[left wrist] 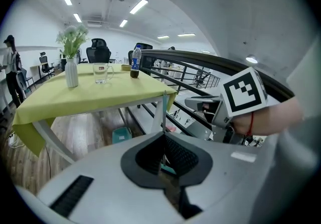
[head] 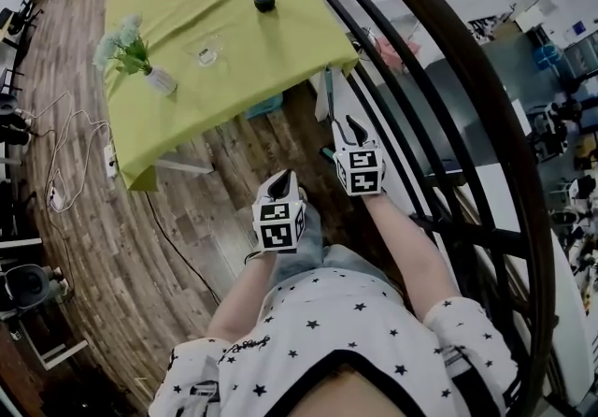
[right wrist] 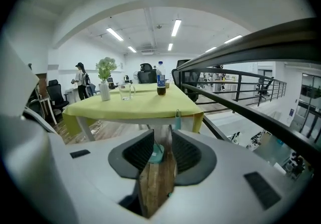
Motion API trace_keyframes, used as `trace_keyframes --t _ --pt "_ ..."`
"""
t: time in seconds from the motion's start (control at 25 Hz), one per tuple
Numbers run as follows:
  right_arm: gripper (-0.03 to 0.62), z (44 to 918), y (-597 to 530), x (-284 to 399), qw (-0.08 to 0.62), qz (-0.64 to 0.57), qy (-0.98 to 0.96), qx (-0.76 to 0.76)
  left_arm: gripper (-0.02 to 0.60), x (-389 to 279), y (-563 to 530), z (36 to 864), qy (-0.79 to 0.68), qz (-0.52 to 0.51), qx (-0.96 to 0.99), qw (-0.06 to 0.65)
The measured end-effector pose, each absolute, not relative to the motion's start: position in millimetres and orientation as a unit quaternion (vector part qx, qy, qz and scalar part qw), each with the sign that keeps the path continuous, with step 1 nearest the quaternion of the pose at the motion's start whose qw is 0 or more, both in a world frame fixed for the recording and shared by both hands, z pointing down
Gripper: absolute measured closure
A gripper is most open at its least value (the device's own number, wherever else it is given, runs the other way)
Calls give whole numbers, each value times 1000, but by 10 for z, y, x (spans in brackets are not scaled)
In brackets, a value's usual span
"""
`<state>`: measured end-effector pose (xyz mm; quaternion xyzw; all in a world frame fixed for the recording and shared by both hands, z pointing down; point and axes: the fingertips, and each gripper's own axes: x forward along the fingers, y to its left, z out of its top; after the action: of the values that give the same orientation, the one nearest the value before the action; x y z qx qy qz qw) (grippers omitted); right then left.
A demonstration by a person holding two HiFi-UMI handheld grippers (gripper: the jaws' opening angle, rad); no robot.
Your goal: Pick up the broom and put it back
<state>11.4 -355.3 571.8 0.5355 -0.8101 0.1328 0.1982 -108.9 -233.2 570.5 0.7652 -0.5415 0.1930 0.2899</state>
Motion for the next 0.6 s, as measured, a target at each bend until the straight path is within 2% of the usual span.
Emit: trace_keyframes --t 0.4,0.6 --pt "564 5447 -2876 262 172 126 -825 523 571 -920 -1862 5584 -555 176 763 281" --pt "583 5257 -2554 346 154 122 -829 523 571 -810 -1603 5476 -557 170 767 271"
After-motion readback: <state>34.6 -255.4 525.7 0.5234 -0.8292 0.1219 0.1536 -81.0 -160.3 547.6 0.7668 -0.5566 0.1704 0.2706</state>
